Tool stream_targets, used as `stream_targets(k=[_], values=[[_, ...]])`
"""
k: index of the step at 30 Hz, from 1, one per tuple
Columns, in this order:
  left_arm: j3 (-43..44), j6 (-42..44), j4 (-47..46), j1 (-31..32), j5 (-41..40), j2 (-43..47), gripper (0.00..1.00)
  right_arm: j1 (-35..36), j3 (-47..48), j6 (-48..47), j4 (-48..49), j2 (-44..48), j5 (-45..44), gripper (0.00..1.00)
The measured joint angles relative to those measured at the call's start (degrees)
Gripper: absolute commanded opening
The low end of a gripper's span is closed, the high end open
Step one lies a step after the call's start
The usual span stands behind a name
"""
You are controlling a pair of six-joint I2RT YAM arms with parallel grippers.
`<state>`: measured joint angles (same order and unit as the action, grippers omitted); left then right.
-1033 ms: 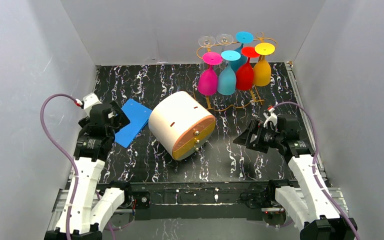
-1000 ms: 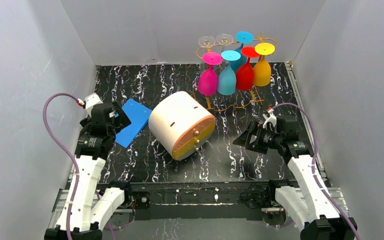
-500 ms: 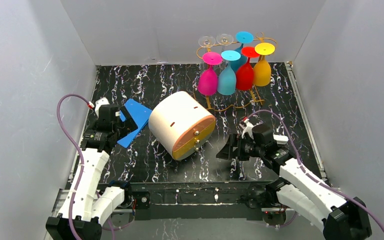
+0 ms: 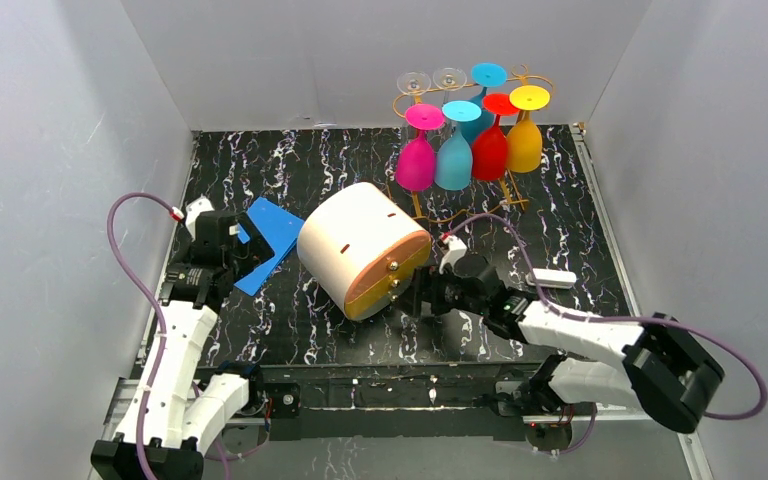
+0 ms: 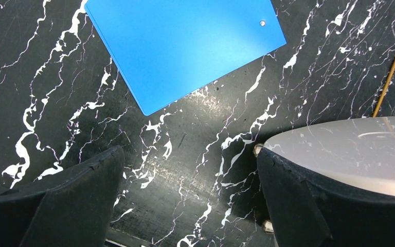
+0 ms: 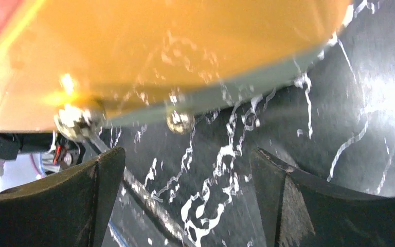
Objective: Take the wine glass off the wine glass rack
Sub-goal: Move the distractor to the center of the board.
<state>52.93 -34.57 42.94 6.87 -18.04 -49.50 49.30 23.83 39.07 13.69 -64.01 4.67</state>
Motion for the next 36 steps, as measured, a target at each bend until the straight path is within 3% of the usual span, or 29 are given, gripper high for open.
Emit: stream_targets(k=[20,31,36], values=[[-0.1,-1.8,1.3,0.0,-3.5,5.7,0.98,8.3,22.7,-1.3,12.0,-29.8,-13.9,0.99],[0.2,1.7,0.7,0.0,-1.1,5.0,0.98,8.6,48.9,-1.9,2.3,-48.8,-16.0,0.99],[0.4,4.5,-0.6,0.0,3.4,4.9,0.98,8.6,51.1,-3.0,-0.7,-49.6,-15.3,0.99]])
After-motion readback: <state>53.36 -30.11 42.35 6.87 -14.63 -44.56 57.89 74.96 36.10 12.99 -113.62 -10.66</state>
